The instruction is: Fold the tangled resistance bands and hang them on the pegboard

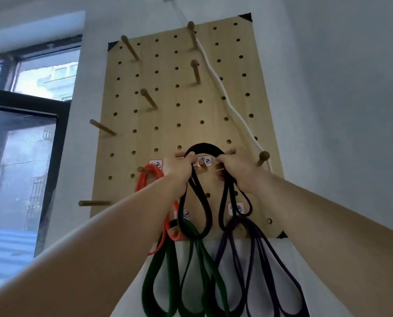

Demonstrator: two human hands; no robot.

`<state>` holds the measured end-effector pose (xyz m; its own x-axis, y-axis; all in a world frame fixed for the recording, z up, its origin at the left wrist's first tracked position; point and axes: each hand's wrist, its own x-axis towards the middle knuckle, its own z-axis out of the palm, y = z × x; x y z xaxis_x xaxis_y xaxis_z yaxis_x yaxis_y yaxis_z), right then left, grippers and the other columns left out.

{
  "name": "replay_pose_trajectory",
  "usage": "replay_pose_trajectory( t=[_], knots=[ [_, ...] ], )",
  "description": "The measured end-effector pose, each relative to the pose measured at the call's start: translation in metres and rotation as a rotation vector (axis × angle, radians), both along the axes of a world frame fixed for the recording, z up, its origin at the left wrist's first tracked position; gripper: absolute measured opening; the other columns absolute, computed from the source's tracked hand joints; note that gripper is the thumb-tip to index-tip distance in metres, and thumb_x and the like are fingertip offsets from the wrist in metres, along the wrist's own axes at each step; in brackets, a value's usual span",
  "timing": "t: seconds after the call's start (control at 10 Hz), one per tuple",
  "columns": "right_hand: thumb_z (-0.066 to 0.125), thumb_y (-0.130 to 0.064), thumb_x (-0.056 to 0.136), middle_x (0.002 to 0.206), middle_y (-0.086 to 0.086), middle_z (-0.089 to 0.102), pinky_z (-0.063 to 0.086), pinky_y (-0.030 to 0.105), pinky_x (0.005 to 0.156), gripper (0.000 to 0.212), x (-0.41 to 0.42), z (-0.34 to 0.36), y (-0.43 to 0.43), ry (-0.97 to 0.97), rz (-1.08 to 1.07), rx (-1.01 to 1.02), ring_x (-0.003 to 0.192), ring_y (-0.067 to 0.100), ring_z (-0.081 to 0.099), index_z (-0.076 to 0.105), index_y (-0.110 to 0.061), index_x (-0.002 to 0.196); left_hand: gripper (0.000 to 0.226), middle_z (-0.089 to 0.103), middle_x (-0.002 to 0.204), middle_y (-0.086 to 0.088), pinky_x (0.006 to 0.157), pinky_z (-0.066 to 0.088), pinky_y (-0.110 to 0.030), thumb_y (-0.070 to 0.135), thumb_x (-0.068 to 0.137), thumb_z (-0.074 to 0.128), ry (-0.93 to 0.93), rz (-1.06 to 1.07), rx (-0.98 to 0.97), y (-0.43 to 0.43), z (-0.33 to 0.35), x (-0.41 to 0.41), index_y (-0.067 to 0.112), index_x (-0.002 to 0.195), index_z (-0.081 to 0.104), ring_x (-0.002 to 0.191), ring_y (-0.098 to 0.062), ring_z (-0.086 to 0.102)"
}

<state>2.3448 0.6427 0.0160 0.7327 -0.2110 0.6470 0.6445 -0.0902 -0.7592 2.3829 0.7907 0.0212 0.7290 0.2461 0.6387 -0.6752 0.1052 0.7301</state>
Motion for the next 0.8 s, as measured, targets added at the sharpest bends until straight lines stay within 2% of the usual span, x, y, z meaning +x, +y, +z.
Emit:
replay_pose_trajectory(
  t=[0.1, 0.2, 0.3, 0.4, 0.5, 0.6, 0.7, 0.8],
  knots=[
    [0.057, -0.005, 0.095, 0.090, 0.017, 0.065, 0.056, 0.038, 0.067, 0.017, 0.012, -0.009, 0.002, 0.050, -0.004, -0.052, 0.068, 0.025, 0.061, 0.044, -0.014, 0.100, 0.012, 0.075, 0.099, -0.010, 0.083, 0.062, -0.039, 0.020, 0.094, 0.071, 0.015, -0.052, -0.032, -0.005, -0.006, 0.011, 0.019, 0.098, 0.060, 0.079, -0.021, 0.072],
    [0.061, -0.006, 0.093, 0.104, 0.020, 0.067, 0.062, 0.044, 0.079, 0.021, 0.024, -0.020, 0.003, 0.090, -0.050, -0.165, 0.079, 0.026, 0.066, 0.044, -0.014, 0.103, 0.020, 0.074, 0.099, -0.010, 0.079, 0.063, -0.035, 0.019, 0.095, 0.070, 0.006, -0.044, -0.012, -0.009, -0.010, 0.020, 0.014, 0.110, 0.059, 0.079, -0.020, 0.073],
    [0.068, -0.011, 0.089, 0.111, 0.017, 0.064, 0.060, 0.049, 0.088, 0.032, 0.025, -0.032, 0.002, 0.135, -0.093, -0.345, 0.098, 0.030, 0.067, 0.045, -0.015, 0.111, 0.027, 0.073, 0.101, -0.008, 0.084, 0.062, -0.040, 0.023, 0.095, 0.069, 0.071, 0.023, 0.086, -0.009, -0.018, 0.024, 0.013, 0.118, 0.061, 0.085, -0.021, 0.073],
    [0.070, -0.010, 0.089, 0.111, 0.011, 0.063, 0.058, 0.046, 0.092, 0.053, 0.020, -0.043, -0.006, 0.145, -0.054, -0.436, 0.103, 0.028, 0.066, 0.041, -0.018, 0.133, 0.027, 0.072, 0.105, -0.006, 0.090, 0.060, -0.046, 0.025, 0.092, 0.070, 0.121, 0.085, 0.210, -0.005, -0.030, 0.025, 0.018, 0.117, 0.062, 0.094, -0.025, 0.071],
    [0.068, -0.008, 0.092, 0.110, 0.005, 0.064, 0.060, 0.042, 0.088, 0.063, 0.010, -0.049, -0.020, 0.159, -0.005, -0.463, 0.100, 0.023, 0.068, 0.040, -0.026, 0.145, 0.027, 0.070, 0.109, -0.003, 0.092, 0.058, -0.043, 0.018, 0.092, 0.070, 0.129, 0.103, 0.338, 0.006, -0.034, 0.015, 0.028, 0.113, 0.058, 0.101, -0.023, 0.069],
    [0.069, -0.008, 0.093, 0.099, -0.008, 0.061, 0.053, 0.022, 0.073, 0.063, -0.003, -0.050, -0.034, 0.144, -0.020, -0.559, 0.090, 0.007, 0.063, 0.043, -0.022, 0.148, 0.037, 0.073, 0.110, 0.000, 0.092, 0.058, -0.040, 0.013, 0.087, 0.073, 0.145, 0.033, 0.435, 0.018, -0.030, 0.005, 0.024, 0.121, 0.063, 0.103, -0.020, 0.069],
    [0.070, -0.010, 0.092, 0.112, -0.001, 0.065, 0.055, 0.029, 0.088, 0.059, -0.022, -0.050, -0.045, 0.170, -0.053, -0.598, 0.102, 0.014, 0.065, 0.047, -0.018, 0.145, 0.041, 0.076, 0.108, -0.002, 0.093, 0.059, -0.048, 0.015, 0.086, 0.075, 0.182, 0.012, 0.507, 0.026, -0.026, -0.013, 0.022, 0.126, 0.067, 0.101, -0.025, 0.073],
    [0.071, -0.020, 0.092, 0.140, 0.010, 0.056, 0.045, 0.042, 0.111, 0.068, -0.038, -0.042, -0.058, 0.205, -0.130, -0.617, 0.127, 0.023, 0.055, 0.040, -0.019, 0.152, 0.030, 0.075, 0.111, -0.008, 0.092, 0.060, -0.045, 0.018, 0.091, 0.071, 0.148, 0.074, 0.578, 0.030, -0.020, -0.035, 0.017, 0.121, 0.068, 0.104, -0.029, 0.072]
  ],
)
